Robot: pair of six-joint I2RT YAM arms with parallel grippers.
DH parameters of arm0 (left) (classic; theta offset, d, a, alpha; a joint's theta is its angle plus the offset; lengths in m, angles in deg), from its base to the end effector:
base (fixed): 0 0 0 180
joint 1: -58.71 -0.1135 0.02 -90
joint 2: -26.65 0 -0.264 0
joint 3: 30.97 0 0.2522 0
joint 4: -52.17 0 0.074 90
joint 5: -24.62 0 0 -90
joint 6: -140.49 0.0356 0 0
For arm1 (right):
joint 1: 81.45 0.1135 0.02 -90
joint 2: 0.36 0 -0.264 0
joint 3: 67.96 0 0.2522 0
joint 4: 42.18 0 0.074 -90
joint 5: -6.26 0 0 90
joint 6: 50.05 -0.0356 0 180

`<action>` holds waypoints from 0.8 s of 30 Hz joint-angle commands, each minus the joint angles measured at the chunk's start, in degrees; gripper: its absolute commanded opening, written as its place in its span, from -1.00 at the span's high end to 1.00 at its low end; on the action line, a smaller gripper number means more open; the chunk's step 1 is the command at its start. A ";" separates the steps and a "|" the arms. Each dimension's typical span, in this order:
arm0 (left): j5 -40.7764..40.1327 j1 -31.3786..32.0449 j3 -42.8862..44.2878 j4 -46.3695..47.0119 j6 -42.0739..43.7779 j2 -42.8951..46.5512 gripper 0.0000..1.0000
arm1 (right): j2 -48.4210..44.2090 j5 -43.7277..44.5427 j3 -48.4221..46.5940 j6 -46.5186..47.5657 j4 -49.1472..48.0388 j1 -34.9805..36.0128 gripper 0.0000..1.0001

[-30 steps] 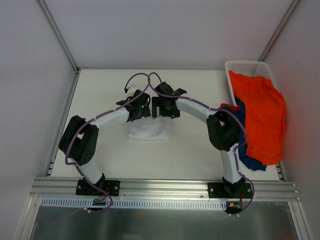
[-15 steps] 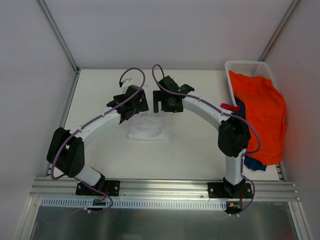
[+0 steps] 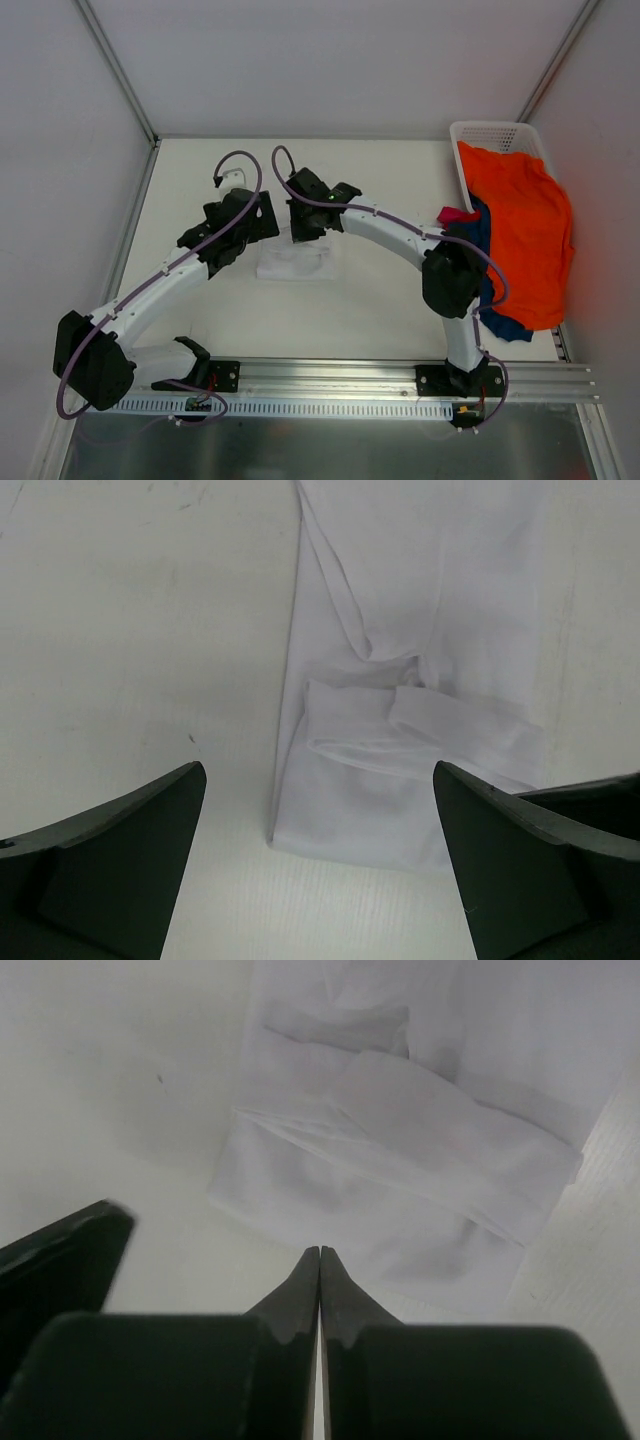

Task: Fold and stack the t-shirts
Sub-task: Fold the folded rectangular tshirt in 1/3 of the way

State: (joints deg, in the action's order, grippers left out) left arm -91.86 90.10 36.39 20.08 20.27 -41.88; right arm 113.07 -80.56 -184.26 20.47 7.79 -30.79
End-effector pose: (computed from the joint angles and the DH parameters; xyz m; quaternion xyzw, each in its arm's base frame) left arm 0.2337 -0.1240 0.2960 -0.1001 0.8576 -0.0638 0.5005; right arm 0.2877 0.3479 0.2881 -0.2403 0.8989 0.1889 0.3140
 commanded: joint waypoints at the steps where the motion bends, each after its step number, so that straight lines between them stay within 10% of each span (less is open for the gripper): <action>1: -0.59 -0.55 -1.30 -0.57 1.48 3.14 -0.98 | 2.15 -1.86 2.08 -3.27 -2.09 1.03 0.99; 24: 3.36 -0.46 -5.26 -0.48 -0.98 4.99 -0.98 | 7.33 -1.33 6.13 -5.21 -5.79 0.59 0.99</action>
State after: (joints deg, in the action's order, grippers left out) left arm -89.92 90.10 31.76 19.23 20.01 -38.08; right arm 119.12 -81.67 -177.47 16.25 2.85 -29.90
